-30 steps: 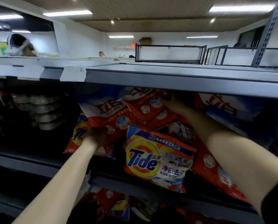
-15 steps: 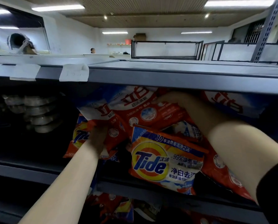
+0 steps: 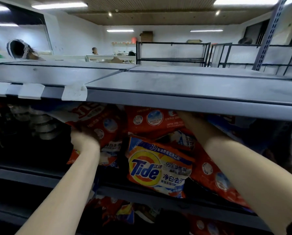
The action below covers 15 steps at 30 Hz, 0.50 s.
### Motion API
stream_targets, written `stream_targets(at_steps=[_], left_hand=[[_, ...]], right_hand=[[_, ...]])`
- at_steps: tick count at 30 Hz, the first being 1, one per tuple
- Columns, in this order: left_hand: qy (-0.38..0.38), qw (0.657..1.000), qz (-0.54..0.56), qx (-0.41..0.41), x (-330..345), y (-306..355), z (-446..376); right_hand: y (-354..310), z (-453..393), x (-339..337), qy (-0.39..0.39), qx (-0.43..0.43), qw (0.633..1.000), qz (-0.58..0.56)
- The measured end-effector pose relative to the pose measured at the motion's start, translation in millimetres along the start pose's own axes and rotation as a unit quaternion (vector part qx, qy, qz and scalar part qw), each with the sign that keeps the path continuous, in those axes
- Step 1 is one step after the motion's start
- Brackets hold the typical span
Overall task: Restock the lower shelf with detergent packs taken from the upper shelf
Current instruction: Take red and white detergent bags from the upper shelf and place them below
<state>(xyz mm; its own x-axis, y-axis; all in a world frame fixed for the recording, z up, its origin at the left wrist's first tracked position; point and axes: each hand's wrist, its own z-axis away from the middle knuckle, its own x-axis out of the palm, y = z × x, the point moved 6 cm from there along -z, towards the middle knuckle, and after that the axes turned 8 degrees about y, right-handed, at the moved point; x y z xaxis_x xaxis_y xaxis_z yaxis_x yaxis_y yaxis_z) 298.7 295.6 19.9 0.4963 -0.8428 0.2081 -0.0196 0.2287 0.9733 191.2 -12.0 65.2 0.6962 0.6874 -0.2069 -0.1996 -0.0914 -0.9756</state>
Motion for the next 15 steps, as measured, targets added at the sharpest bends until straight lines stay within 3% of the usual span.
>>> stream_targets(at_steps=[4, 10, 15], left_hand=[[0.121, 0.988, -0.068, 0.074, -44, 21, 10], [0.129, 0.986, -0.067, 0.084, -85, 22, 39], [0.095, 0.985, -0.039, 0.136, -106, 31, 65]], right_hand=[[6, 24, -30, 0.037, 0.010, 0.999, -0.022], [-8, 65, -60, 0.141, -0.102, 0.983, -0.054], [16, 102, -89, 0.188, -0.049, 0.979, -0.062]])
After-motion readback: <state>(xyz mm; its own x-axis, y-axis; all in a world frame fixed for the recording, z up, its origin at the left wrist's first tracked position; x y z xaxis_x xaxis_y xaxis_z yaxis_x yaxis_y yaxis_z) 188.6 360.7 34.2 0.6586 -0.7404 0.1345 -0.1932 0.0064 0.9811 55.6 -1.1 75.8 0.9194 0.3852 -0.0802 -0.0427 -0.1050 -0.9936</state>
